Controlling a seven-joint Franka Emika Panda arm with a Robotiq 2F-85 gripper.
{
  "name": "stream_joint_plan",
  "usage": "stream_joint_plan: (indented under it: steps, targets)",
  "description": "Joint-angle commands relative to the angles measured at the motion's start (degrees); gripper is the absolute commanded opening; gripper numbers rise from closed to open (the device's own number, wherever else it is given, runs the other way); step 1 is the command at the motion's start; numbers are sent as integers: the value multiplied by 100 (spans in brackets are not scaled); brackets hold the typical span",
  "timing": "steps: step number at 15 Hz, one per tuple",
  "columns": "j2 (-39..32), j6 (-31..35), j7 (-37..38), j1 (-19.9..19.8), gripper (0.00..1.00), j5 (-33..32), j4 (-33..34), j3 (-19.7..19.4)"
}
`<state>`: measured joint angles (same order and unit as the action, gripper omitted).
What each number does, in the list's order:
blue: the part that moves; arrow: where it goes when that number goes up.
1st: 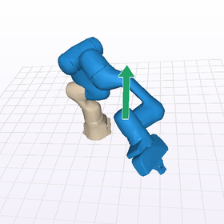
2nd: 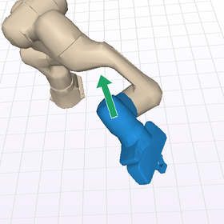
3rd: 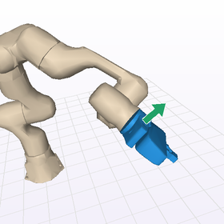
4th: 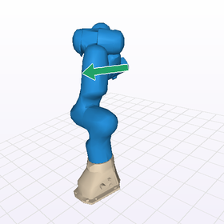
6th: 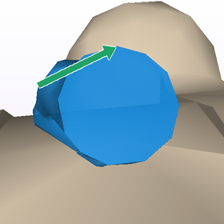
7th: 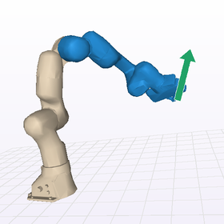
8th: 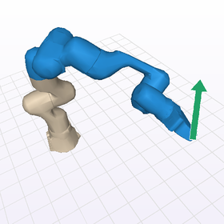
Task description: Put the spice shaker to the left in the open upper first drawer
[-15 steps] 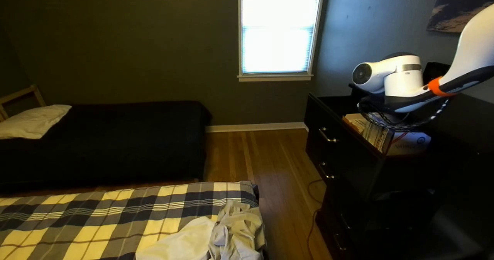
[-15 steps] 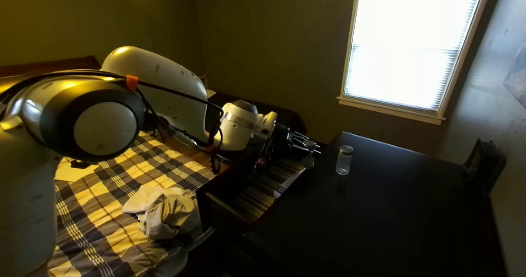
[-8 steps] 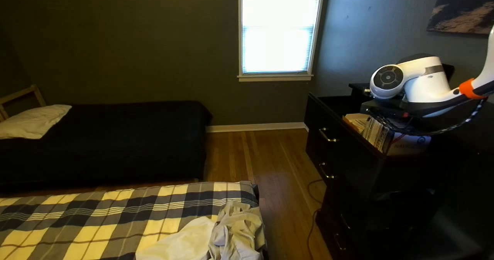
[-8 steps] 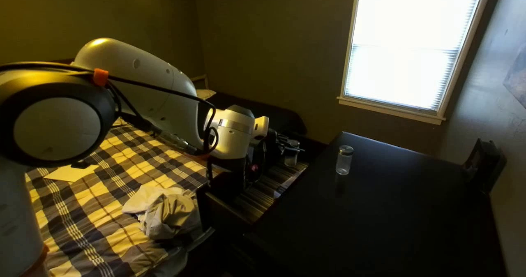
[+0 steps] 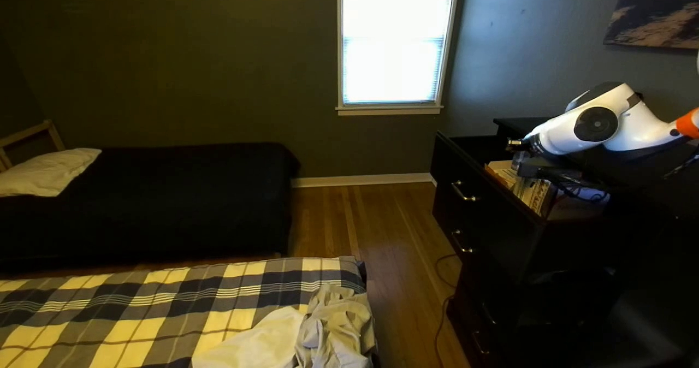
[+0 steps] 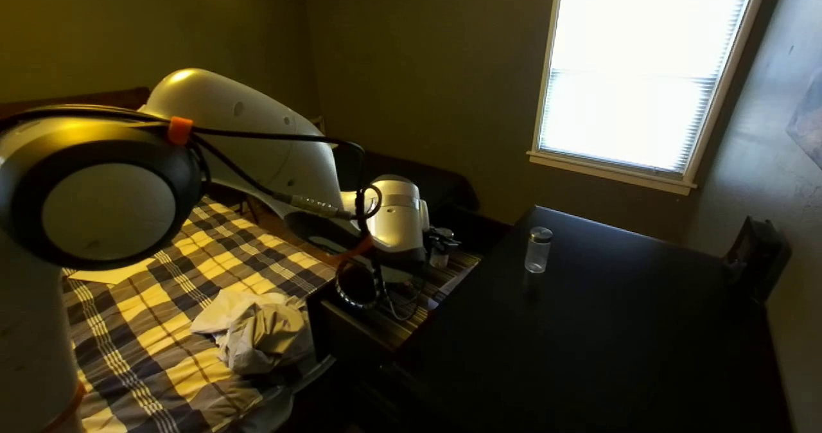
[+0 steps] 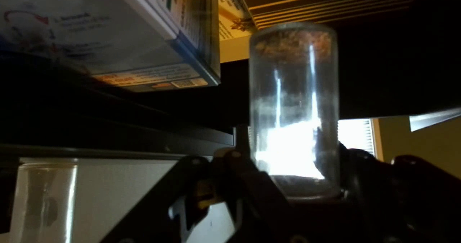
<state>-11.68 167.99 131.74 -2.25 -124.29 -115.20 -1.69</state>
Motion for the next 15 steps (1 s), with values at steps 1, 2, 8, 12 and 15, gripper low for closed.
stream_joint_plan:
  steps: [1, 2, 8, 12, 15]
  targets:
    - [-54, 21, 67, -18, 48, -68, 46, -3]
    - [-66, 21, 45, -19, 48, -59, 49, -7]
    - [-54, 21, 33, -11, 48, -57, 50, 0]
    - [-273, 49, 113, 12, 23, -380, 209, 97]
    - [-538, -42, 203, 34, 23, -760, 410, 262]
